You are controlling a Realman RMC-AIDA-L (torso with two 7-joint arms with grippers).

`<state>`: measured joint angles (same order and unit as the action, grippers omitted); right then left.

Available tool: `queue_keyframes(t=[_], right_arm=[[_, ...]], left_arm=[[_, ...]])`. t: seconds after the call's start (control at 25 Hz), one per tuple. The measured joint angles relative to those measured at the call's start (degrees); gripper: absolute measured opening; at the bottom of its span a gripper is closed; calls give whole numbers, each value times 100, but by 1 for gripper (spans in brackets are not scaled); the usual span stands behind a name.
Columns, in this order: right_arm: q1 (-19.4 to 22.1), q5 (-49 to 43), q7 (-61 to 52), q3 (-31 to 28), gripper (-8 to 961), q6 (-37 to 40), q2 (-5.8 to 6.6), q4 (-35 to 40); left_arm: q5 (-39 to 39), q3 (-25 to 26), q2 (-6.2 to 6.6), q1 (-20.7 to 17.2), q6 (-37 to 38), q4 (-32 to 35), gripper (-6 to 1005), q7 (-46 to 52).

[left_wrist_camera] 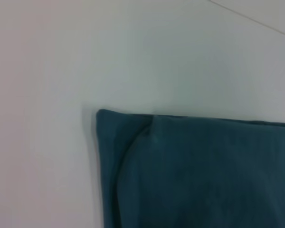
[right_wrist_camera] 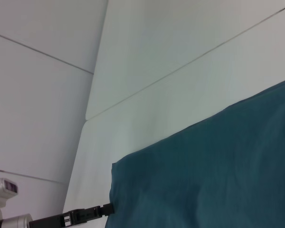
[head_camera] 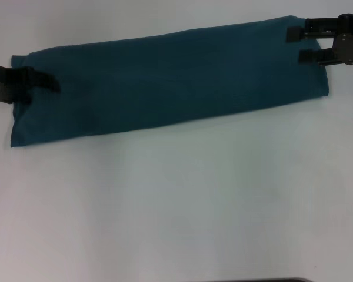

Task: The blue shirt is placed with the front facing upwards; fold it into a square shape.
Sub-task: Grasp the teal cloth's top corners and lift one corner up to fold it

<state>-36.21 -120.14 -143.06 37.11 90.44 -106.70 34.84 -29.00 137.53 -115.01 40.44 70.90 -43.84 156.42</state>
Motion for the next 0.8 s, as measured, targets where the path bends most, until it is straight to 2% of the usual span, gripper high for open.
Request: queue_keyframes(t=[0.32,0.48,0.52,0.64,0.68,0.72,0.8], right_arm=[[-10,0,-31,-2,864,0,12,5],[-30,-1,-44,-2,864,1,40,5],[-35,-3,-46,-2,864,18,49,5],[-50,-26,-47,0,864,83,81,6],[-53,-29,-47,5,864,101,94,5],[-53,-32,-48,11,864,110,111,5],[-53,-34,-47,19,864,116,131,5]], left_arm=[[19,-47,16,23,13,5,793,10],[-77,141,73,-46,345,-375,792,16],[-82,189,116,-44,468,-419,792,23],[-62,279,407,81,997,-336,792,138],[-62,279,407,81,997,-336,792,138],[-23,235,640,254,1365,-159,792,280],[18,184,734,348,1497,-107,793,341]])
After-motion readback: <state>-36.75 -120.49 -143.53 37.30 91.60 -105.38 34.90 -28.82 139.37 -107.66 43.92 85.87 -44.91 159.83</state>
